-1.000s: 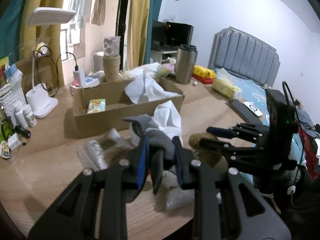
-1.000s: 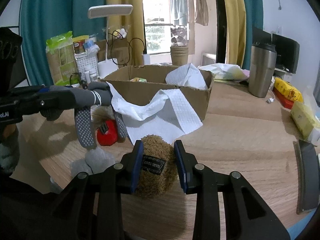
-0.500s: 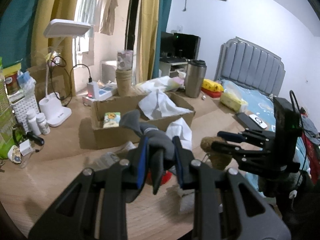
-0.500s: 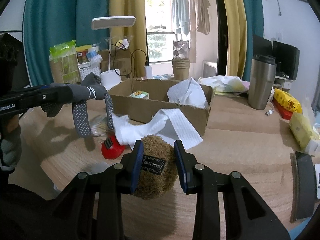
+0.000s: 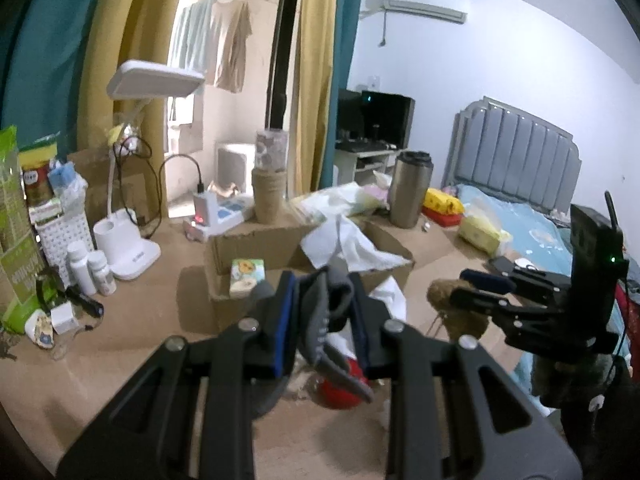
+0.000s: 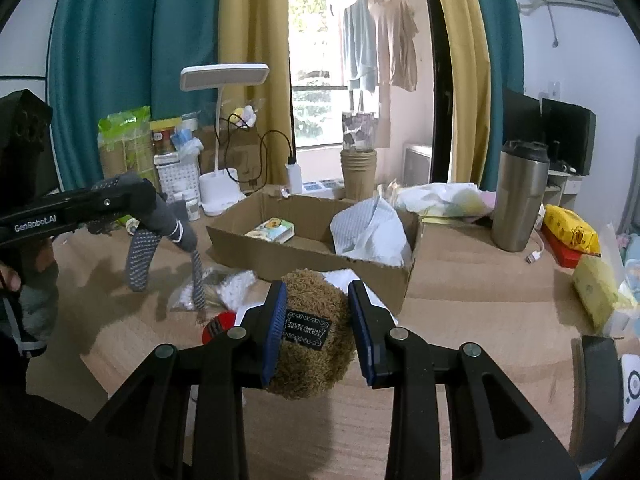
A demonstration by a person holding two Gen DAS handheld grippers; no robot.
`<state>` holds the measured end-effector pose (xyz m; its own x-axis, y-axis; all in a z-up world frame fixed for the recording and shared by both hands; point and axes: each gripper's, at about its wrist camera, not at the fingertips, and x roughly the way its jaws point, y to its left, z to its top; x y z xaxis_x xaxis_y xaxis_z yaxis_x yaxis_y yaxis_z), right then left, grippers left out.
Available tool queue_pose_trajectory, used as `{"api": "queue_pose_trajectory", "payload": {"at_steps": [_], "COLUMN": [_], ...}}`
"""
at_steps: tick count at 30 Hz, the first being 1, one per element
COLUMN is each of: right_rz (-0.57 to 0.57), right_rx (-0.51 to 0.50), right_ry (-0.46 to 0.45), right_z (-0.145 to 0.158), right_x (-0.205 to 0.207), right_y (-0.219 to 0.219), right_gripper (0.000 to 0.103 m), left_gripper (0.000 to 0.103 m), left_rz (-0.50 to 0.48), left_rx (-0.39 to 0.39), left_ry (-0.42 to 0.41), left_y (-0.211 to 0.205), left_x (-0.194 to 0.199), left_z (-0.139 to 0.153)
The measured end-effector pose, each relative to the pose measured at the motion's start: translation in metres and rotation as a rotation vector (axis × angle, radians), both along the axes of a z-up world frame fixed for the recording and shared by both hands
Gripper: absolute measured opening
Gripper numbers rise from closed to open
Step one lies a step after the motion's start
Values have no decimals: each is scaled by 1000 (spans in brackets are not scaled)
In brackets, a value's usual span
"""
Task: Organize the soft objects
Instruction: 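Carry the gray sock with the left tool while the right tool carries the plush over the box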
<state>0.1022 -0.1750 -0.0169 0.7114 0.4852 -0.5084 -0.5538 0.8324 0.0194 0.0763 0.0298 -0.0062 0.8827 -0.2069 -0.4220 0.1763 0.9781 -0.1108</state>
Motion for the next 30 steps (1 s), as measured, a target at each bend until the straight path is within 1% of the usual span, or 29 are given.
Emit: {"api": "queue_pose_trajectory", "payload": {"at_steps": [7, 11, 19, 23, 30], "right_rz": [-2, 0, 19, 30, 55], "right_rx": [1, 1, 7, 12, 17], "right_ry": [-8, -13, -57, -77, -78], "right_z": [2, 4, 17, 22, 27], "right_x": [3, 4, 15, 22, 39], "right_y": [0, 0, 3, 7, 17], "right_gripper": [34, 34, 34, 34, 34], "left_gripper": [26, 26, 26, 26, 26], "left_rz": [-34, -33, -39, -38, -30], "left_rx": [24, 32, 61, 44, 24], "left_ry": [-21, -34, -83, -90, -82], "left_y": [-6, -7, -7, -3, 4], "left_x": [4, 6, 17, 29, 56], "left_z": [5, 8, 26, 27, 27]}}
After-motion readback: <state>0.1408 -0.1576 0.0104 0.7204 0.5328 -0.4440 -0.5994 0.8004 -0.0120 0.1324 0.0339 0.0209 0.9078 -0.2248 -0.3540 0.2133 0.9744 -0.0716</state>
